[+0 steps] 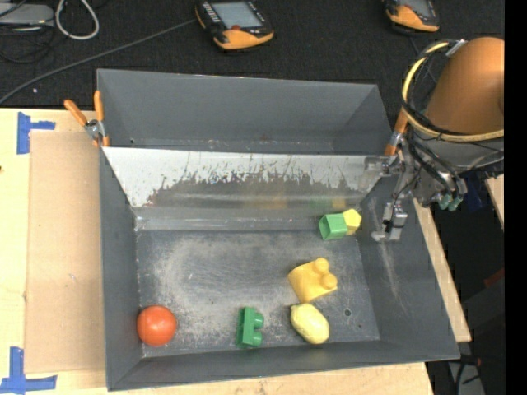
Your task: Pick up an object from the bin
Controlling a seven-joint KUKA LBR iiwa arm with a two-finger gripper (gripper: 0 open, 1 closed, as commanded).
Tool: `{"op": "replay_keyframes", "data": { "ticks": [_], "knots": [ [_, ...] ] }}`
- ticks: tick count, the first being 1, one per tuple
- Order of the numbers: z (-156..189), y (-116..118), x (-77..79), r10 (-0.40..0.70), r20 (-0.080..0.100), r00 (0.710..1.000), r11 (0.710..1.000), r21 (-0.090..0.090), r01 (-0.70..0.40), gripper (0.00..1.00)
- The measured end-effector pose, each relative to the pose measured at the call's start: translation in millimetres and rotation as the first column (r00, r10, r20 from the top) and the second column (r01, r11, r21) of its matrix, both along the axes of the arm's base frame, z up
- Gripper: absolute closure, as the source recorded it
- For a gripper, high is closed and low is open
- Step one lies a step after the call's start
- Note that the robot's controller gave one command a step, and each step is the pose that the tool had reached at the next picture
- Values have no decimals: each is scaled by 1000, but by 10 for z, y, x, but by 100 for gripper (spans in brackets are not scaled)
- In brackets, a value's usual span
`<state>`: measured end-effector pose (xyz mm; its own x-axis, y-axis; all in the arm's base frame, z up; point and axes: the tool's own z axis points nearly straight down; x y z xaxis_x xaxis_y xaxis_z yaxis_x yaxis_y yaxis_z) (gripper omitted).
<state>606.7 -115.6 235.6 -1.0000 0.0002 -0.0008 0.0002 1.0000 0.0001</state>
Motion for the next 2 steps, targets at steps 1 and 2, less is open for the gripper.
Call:
{"op": "replay_keyframes", "data": {
  "ticks": [1, 2],
  "knots": [
    [-687, 261, -64, 48, 1, 999, 999, 0, -48, 0],
    [-1070, 297, 20, 66, 8, 998, 998, -3, -66, 0]
  ]
}}
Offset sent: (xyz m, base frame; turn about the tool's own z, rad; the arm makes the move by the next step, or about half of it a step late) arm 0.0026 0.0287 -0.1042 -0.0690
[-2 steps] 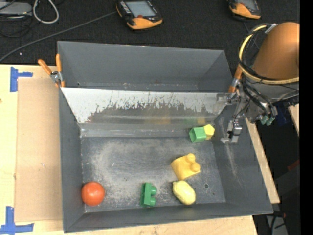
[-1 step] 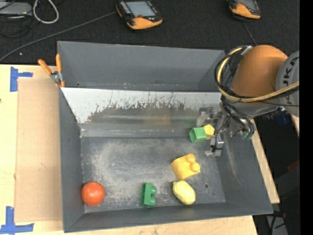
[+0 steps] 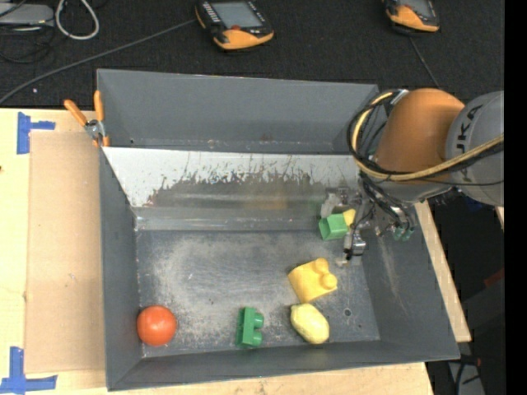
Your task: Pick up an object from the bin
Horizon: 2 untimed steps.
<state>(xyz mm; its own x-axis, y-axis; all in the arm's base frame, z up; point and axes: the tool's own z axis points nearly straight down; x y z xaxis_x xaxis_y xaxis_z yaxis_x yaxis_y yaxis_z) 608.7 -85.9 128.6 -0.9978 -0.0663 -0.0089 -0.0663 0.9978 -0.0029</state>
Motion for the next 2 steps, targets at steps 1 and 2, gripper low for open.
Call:
{"op": "replay_keyframes", "data": {
  "ticks": [1, 2],
  "knots": [
    [-78, 174, -523, 137, -3, 991, 991, 2, -137, 0],
    [-285, -85, -734, -54, -4, 999, 999, 3, 54, 0]
  ]
}}
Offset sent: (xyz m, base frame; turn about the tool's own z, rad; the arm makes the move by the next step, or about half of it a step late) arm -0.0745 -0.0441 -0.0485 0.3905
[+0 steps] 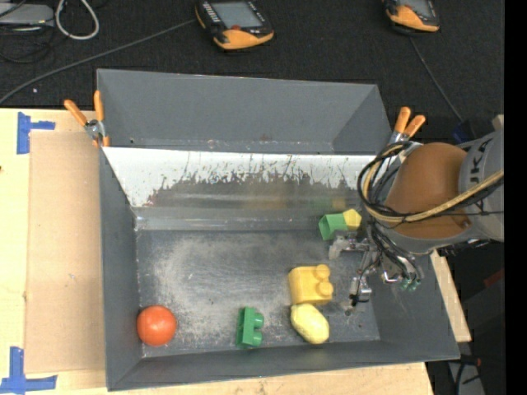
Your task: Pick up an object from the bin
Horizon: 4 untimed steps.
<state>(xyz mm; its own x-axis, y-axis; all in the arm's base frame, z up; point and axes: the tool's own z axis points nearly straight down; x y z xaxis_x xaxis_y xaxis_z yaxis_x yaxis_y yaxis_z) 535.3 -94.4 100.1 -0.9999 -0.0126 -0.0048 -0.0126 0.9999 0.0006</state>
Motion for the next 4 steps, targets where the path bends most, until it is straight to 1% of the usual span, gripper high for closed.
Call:
{"op": "replay_keyframes", "data": {
  "ticks": [1, 2, 3, 4],
  "knots": [
    [-30, 530, -85, -69, -5, 998, 998, 1, 69, 0],
    [-77, 490, 750, -126, 2, 992, 992, -3, 126, 100],
    [-76, 491, 750, -125, 2, 992, 992, -4, 125, 100],
    [544, 494, 753, -123, 1, 992, 992, -3, 123, 100]
  ]
}}
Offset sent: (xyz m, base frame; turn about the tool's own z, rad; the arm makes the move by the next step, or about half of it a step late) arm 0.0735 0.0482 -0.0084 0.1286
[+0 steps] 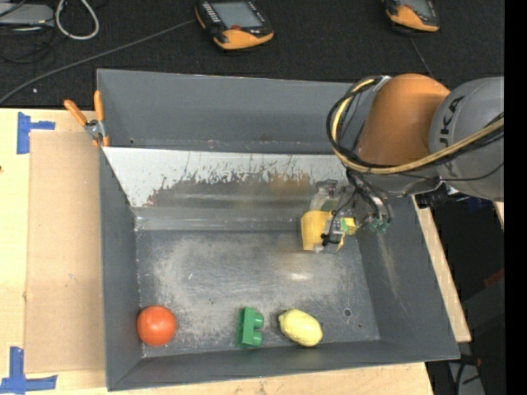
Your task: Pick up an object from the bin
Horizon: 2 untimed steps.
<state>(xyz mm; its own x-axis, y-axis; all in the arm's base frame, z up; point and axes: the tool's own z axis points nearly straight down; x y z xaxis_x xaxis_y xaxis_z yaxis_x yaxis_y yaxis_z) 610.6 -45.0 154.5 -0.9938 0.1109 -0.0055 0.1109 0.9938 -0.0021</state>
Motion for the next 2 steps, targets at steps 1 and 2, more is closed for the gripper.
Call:
{"op": "replay_keyframes", "data": {
  "ticks": [1, 2],
  "knots": [
    [336, -98, -9, -3, -6, 1000, 1000, 0, 3, 100],
    [930, 75, -13, 24, 5, 1000, 1000, -1, -24, 100]
  ]
}}
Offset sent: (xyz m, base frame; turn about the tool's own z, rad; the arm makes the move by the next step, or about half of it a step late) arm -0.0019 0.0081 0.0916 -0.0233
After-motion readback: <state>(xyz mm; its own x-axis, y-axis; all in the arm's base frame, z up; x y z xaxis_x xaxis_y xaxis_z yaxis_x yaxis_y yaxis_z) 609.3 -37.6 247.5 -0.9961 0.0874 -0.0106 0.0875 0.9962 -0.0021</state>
